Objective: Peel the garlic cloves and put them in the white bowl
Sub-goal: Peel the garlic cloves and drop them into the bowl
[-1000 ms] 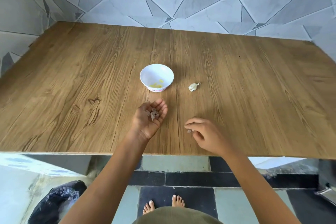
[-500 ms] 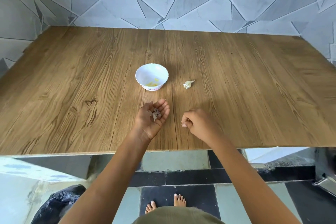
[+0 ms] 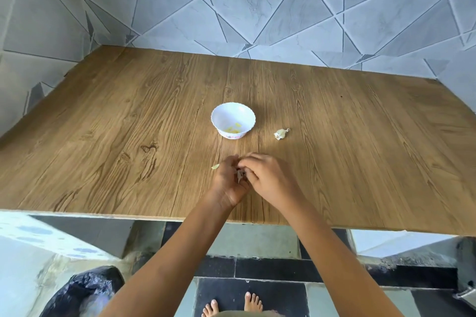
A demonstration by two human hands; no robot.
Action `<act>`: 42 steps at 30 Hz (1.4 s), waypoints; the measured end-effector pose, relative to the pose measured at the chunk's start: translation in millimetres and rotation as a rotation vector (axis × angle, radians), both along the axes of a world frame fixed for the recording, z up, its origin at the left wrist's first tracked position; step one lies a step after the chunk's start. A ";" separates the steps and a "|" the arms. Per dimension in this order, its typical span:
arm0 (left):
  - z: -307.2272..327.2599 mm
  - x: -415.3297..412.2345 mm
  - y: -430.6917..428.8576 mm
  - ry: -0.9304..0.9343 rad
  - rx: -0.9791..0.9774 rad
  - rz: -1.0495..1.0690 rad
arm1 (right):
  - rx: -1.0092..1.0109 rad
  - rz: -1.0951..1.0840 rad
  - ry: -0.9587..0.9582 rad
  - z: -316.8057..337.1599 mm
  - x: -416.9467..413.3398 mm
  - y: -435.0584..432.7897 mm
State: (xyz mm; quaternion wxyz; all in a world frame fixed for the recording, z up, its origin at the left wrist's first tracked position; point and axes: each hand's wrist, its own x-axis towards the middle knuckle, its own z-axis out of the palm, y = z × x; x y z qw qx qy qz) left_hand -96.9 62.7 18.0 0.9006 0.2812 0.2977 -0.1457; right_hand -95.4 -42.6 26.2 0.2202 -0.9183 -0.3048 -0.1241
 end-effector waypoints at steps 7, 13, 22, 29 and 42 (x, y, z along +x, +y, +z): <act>2.3 -1.3 5.4 -0.053 -0.033 -0.014 | 0.072 -0.103 -0.020 -5.7 -2.3 6.9; -6.8 3.8 6.4 -0.067 -0.081 -0.042 | 0.401 -0.139 0.138 -6.8 -8.2 -13.6; -2.0 -12.5 0.0 -0.069 -0.077 0.033 | 0.503 -0.257 0.344 -23.3 -21.8 -64.5; 3.5 -72.3 21.5 -0.094 -0.018 0.323 | 0.537 -0.027 0.457 -26.6 -41.6 -48.6; -22.0 -243.6 169.1 -0.018 0.028 0.906 | 0.374 0.533 0.686 -46.4 -131.1 154.8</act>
